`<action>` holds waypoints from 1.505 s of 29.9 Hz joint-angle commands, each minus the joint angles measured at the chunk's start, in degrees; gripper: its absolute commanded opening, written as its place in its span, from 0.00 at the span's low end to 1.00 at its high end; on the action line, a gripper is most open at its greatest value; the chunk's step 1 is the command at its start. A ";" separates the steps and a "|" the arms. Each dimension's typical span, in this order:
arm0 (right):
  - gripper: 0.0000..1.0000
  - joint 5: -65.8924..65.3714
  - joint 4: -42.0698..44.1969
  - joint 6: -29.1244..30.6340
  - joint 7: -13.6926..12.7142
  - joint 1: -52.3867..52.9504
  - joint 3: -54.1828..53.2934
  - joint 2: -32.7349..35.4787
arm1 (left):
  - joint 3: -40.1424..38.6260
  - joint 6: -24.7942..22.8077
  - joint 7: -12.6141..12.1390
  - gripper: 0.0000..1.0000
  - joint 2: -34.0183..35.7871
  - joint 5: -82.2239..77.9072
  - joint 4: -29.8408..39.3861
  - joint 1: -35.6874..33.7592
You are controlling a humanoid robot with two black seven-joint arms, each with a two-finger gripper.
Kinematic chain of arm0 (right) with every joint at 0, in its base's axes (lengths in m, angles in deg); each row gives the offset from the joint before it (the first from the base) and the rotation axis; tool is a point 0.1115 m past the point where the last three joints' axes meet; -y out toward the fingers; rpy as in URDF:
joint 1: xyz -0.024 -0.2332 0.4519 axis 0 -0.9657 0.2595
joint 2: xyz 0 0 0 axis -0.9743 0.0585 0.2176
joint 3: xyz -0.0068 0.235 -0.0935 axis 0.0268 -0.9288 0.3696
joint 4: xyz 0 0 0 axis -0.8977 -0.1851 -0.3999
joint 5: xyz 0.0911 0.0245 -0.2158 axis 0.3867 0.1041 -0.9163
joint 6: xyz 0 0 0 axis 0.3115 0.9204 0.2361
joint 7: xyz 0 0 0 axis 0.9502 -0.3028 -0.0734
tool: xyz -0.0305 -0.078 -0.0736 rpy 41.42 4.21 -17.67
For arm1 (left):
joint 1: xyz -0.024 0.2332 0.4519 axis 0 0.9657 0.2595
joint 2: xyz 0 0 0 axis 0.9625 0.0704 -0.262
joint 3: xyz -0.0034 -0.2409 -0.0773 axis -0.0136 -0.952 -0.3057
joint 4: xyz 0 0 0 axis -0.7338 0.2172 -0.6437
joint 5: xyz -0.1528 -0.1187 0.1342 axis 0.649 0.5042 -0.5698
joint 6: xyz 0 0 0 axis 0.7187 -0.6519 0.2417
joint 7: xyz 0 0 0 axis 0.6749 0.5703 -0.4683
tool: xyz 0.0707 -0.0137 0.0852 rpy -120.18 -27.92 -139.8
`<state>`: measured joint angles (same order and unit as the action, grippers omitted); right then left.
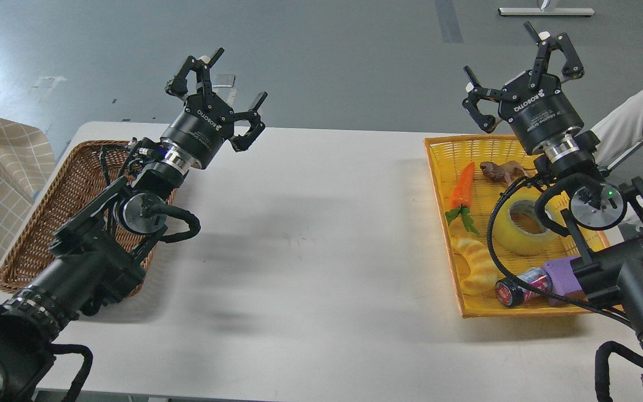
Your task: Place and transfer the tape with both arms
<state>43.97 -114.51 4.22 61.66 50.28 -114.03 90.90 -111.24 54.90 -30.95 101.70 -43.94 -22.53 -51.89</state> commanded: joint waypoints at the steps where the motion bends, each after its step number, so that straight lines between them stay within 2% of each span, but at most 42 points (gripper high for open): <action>1: 1.00 -0.05 0.01 0.00 0.00 -0.08 0.28 0.00 | 0.00 0.00 -0.08 0.98 0.02 -0.01 -0.09 -0.23; 45: 1.00 -0.05 -0.87 0.00 0.09 -0.08 0.11 0.00 | -0.26 0.00 -0.25 0.98 -0.24 -0.01 -0.09 -0.85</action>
<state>43.92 -115.34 4.22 61.65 50.20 -113.87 90.89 -111.50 54.90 -31.21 101.46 -43.95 -22.62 -52.73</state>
